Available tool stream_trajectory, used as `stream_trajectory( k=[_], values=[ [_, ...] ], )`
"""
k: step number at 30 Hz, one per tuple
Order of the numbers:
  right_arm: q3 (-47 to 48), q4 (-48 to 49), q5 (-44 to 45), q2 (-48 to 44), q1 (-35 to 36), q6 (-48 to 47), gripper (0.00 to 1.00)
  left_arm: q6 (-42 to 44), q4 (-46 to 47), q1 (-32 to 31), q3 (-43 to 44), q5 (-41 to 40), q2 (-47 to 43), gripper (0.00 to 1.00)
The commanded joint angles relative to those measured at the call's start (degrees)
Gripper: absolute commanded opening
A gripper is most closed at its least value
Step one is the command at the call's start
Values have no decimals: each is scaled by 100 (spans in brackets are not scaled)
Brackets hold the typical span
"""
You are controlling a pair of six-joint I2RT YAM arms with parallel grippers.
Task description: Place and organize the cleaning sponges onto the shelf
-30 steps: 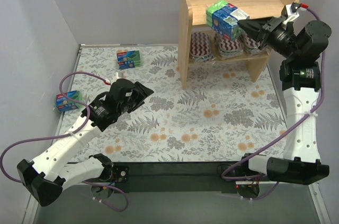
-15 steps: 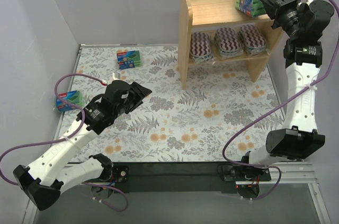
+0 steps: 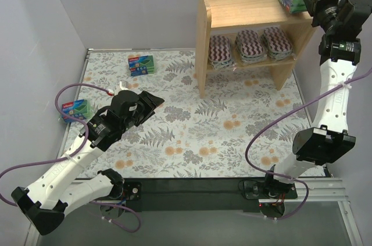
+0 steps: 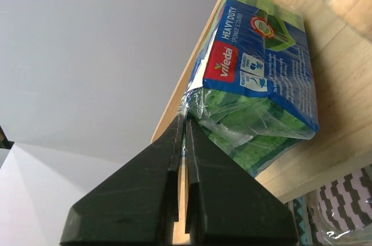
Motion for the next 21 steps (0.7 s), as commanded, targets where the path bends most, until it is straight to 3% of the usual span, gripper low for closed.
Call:
stream_trajectory(
  k=[1,18,19,20,21],
  values=[
    [394,67,75,192,-103,-175,1,-25,-165,22,-52,-178,-95,65],
    [728,-188,48,544,-190,-271,1,-60,-323,22,-87,-283,-209,71],
    [755,-188,5,527,-199,-280,5,-25,-332,22,-78,-327,-192,73],
    [755,-197,-31,501,-208,-297,16,1,-358,22,-52,-336,-148,75],
    [755,-188,-66,431,-243,-306,20,106,-428,22,18,-380,-113,80]
  ],
)
